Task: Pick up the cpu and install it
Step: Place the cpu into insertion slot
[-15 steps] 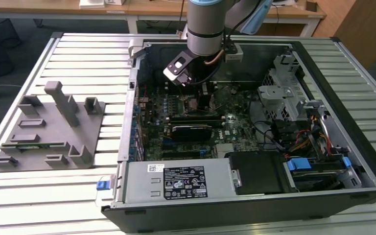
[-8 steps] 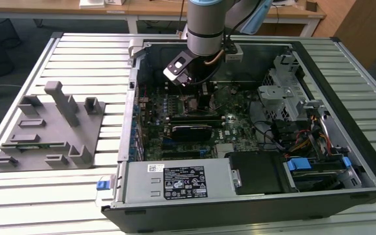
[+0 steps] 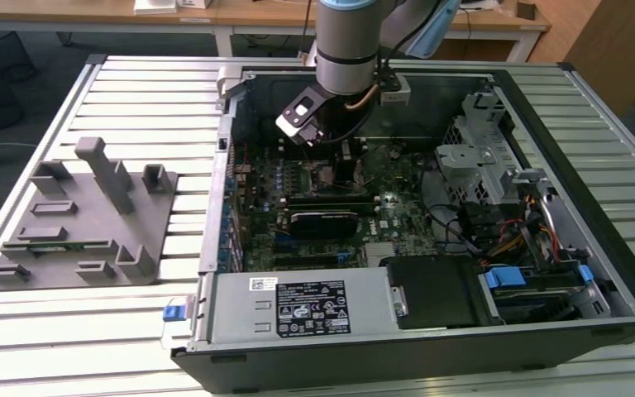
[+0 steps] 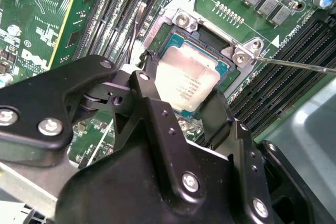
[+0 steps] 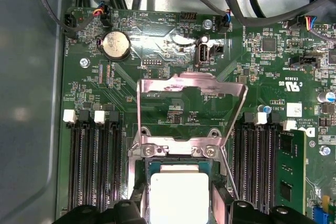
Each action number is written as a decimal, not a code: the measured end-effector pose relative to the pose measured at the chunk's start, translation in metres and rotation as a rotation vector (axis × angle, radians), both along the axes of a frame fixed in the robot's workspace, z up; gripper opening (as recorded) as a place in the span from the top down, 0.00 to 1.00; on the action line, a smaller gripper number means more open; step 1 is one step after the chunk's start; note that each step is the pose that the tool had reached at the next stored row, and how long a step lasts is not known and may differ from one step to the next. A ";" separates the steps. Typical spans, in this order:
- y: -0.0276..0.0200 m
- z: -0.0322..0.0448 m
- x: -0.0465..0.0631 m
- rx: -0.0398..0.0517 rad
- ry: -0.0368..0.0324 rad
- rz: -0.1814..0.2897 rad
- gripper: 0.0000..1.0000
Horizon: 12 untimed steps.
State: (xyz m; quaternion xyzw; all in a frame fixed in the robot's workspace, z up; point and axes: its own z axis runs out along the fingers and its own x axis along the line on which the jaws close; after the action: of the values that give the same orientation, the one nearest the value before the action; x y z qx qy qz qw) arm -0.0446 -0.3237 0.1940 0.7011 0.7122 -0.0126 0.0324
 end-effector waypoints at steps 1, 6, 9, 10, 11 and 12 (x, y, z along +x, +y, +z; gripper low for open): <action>0.0000 0.0000 0.000 -0.0002 0.0001 0.000 0.40; 0.0000 0.0025 0.000 -0.0002 0.0001 0.000 0.40; 0.0000 0.0063 0.000 -0.0002 0.0001 0.000 0.40; 0.0000 0.0073 0.000 -0.0002 0.0001 0.000 0.40; 0.0000 0.0080 0.000 -0.0002 0.0001 0.000 0.40; 0.0000 0.0080 0.000 -0.0001 0.0000 0.000 0.40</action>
State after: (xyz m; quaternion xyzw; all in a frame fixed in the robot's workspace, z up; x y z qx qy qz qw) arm -0.0446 -0.3236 0.2020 0.7011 0.7122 -0.0126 0.0324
